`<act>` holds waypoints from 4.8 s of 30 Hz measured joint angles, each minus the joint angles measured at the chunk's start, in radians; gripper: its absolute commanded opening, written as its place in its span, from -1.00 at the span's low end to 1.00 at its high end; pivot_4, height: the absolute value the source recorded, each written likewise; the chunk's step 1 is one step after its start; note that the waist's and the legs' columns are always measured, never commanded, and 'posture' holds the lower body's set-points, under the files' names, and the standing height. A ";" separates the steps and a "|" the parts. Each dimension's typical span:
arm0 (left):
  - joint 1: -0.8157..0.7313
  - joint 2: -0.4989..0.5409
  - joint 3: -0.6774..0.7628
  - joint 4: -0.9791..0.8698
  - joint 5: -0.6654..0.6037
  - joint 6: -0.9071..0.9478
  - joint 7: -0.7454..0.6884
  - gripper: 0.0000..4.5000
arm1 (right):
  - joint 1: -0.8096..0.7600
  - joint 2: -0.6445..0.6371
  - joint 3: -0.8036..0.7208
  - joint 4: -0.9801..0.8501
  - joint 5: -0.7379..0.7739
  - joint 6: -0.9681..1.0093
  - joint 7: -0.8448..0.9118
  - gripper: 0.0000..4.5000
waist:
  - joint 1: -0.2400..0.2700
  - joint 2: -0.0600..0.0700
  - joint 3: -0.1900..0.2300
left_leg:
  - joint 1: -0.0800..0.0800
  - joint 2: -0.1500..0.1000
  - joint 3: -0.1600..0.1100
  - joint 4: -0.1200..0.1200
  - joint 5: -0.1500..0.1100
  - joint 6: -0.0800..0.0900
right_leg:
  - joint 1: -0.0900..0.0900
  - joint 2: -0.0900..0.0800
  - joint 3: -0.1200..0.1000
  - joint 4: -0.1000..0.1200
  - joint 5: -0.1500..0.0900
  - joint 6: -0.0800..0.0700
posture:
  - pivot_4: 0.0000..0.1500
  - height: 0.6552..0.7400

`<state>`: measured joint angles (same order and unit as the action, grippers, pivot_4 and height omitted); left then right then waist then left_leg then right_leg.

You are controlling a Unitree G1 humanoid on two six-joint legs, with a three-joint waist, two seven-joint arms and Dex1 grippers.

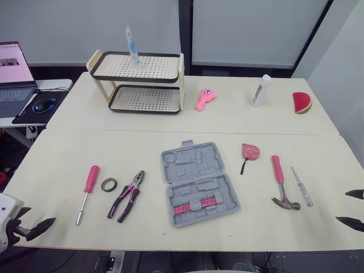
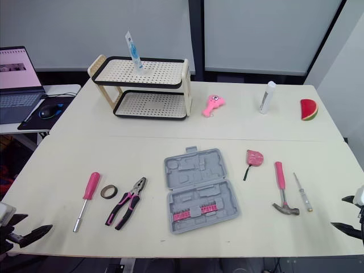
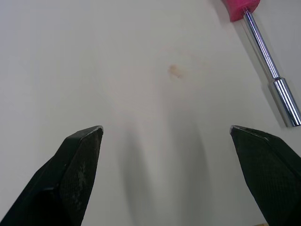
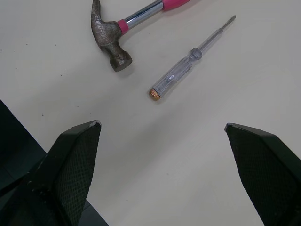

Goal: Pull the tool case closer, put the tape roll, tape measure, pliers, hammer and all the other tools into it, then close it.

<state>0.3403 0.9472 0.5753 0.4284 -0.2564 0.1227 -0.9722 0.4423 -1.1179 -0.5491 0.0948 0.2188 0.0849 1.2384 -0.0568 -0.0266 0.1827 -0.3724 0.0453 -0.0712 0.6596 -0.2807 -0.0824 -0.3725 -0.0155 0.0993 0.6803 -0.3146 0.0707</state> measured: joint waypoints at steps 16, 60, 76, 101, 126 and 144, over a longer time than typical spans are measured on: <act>-0.095 0.024 -0.020 0.102 -0.019 -0.039 -0.125 1.00 | 0.011 0.015 -0.005 0.068 -0.005 0.001 -0.013 1.00 | 0.000 0.000 0.000 | 0.000 0.000 0.000 0.000 0.000 0.000 | 0.000 0.000 0.000 0.000 0.000 0.000 | 1.00 0.88; -0.391 -0.211 -0.591 -0.426 -0.012 0.163 -0.045 -1.00 | -0.632 0.273 0.629 -0.210 -0.084 0.312 -0.290 -0.99 | 0.006 0.005 0.003 | -0.009 -0.001 -0.003 0.001 0.000 0.000 | -0.008 0.000 -0.002 0.000 0.002 0.000 | 1.00 0.88; -0.518 -0.309 -0.726 -0.236 0.114 -0.017 -0.070 -1.00 | -0.850 0.461 0.827 0.070 -0.254 0.235 -0.326 -1.00 | 0.005 0.006 0.003 | -0.009 -0.001 -0.003 0.002 0.000 0.000 | -0.008 0.000 -0.003 0.002 0.002 0.000 | 1.00 0.88; -0.601 -0.410 -0.764 -0.162 0.176 -0.068 -0.045 -1.00 | -0.893 0.536 0.879 0.105 -0.285 0.245 -0.274 -1.00 | 0.010 0.007 0.003 | -0.009 -0.002 -0.005 0.003 0.000 0.000 | -0.007 -0.001 -0.005 0.002 0.002 0.000 | 1.00 0.88; -0.558 -0.403 -0.804 -0.235 0.187 -0.078 -0.124 -1.00 | -0.625 0.460 0.801 -0.260 -0.249 0.466 -0.290 -1.00 | 0.025 0.007 0.003 | -0.009 -0.002 -0.007 0.003 0.000 0.000 | -0.006 0.000 -0.006 0.002 0.002 0.000 | 1.00 0.88; -0.472 -0.332 -0.844 -0.378 0.181 -0.015 -0.197 -1.00 | -0.372 0.420 0.753 -0.581 -0.144 0.725 -0.378 -1.00 | 0.025 0.007 0.002 | -0.009 -0.001 -0.007 0.003 0.000 0.000 | -0.006 0.000 -0.006 0.002 0.002 0.000 | 1.00 0.88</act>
<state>-0.1317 0.6151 -0.2691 0.0500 -0.0754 0.1076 -1.1694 0.0701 -0.6980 0.2043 -0.4866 0.0746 0.8098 0.8603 -0.0318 -0.0199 0.1852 -0.3814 0.0440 -0.0780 0.6626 -0.2802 -0.0820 -0.3785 -0.0151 0.0937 0.6823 -0.3124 0.0711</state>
